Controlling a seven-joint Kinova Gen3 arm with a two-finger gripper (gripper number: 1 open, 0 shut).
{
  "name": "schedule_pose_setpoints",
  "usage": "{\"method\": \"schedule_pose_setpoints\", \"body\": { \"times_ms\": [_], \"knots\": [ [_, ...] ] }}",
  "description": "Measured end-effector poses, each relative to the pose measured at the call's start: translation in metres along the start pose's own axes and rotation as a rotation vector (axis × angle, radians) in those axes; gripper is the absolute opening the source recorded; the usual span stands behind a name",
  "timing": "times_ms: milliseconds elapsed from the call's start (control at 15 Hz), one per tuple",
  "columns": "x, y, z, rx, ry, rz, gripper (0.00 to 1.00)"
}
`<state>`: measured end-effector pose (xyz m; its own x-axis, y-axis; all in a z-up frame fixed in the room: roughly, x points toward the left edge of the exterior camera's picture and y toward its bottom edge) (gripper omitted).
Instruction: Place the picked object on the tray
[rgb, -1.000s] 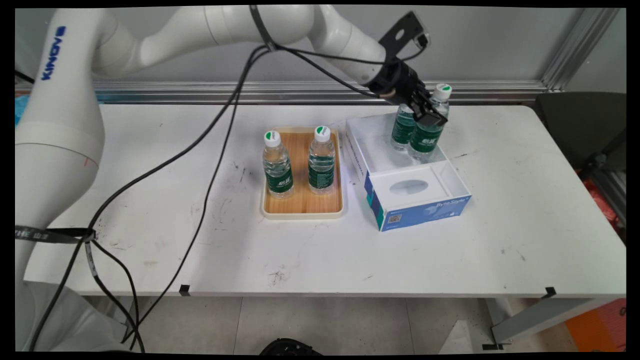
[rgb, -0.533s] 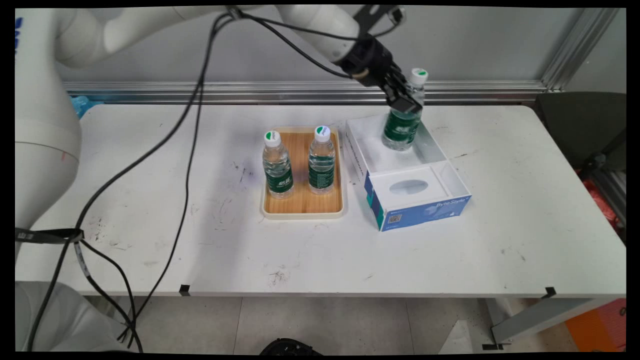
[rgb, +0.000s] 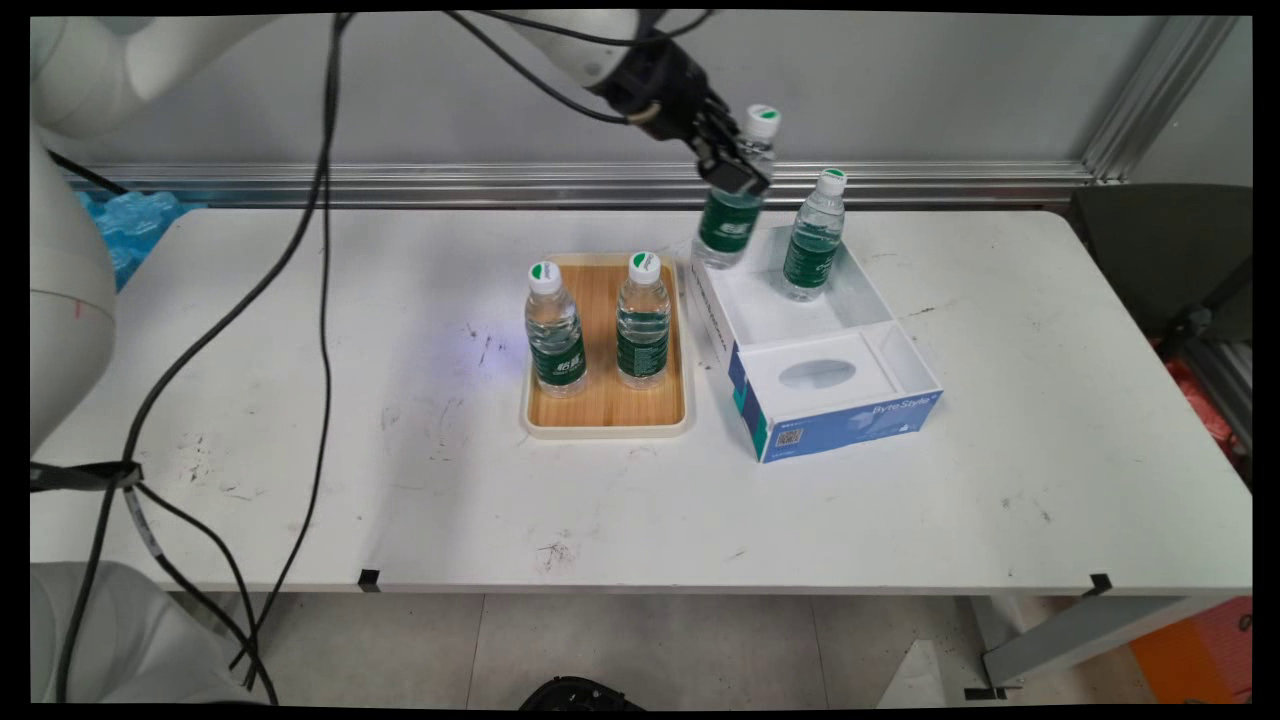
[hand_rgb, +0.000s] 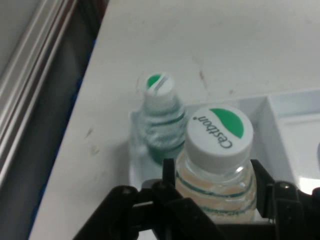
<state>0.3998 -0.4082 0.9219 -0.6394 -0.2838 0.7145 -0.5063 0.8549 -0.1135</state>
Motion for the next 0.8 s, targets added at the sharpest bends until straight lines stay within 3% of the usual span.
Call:
{"method": "schedule_pose_setpoints", "body": {
  "times_ms": [400,800],
  "knots": [
    [-0.047,-0.022,-0.027,0.031,-0.018,-0.003,0.00],
    [-0.088,-0.032,-0.027,0.009,-0.025,-0.011,0.00]
  ]
}}
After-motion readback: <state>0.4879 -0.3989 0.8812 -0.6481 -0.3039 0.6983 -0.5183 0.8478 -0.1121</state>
